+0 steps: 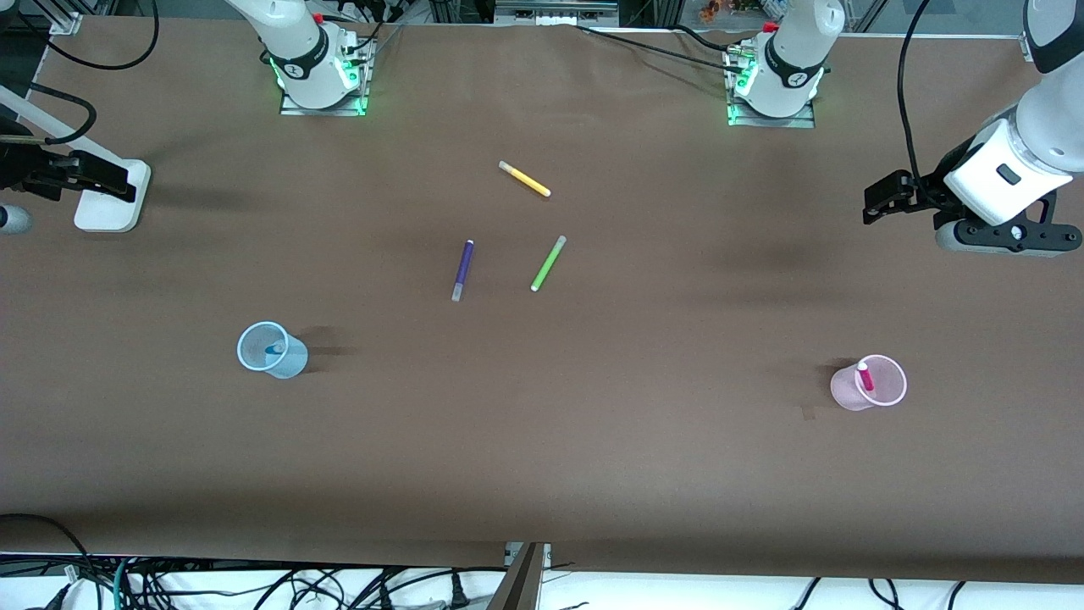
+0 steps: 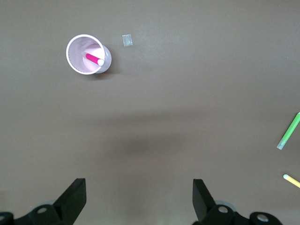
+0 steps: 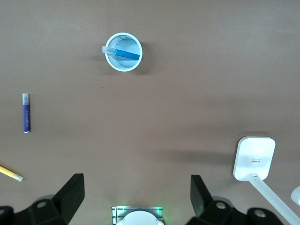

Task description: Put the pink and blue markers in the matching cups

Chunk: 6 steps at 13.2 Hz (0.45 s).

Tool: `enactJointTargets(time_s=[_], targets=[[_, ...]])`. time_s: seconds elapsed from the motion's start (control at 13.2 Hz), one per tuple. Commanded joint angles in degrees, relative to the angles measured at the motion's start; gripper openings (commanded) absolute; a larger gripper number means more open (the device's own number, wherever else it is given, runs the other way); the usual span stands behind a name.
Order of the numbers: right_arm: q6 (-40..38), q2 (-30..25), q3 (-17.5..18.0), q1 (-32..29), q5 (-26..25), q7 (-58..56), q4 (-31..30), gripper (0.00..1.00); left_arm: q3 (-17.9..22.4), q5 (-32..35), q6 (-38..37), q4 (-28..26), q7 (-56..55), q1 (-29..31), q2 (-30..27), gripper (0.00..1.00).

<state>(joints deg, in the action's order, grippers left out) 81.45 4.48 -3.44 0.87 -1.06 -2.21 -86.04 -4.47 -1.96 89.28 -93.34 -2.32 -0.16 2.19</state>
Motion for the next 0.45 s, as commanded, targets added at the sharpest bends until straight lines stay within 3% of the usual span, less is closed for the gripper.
enactJointTargets(time_s=[0.0, 0.38], targets=[[-0.59, 0.45, 0.45, -0.43, -0.53, -0.25, 1.40, 1.00, -0.01, 1.69, -1.03, 2.02, 0.73, 0.07, 0.62, 1.00], [-0.59, 0.45, 0.45, -0.52, -0.35, -0.25, 1.40, 1.00, -0.01, 1.60, -1.82, 6.85, 1.00, 2.09, 2.56, 1.00]])
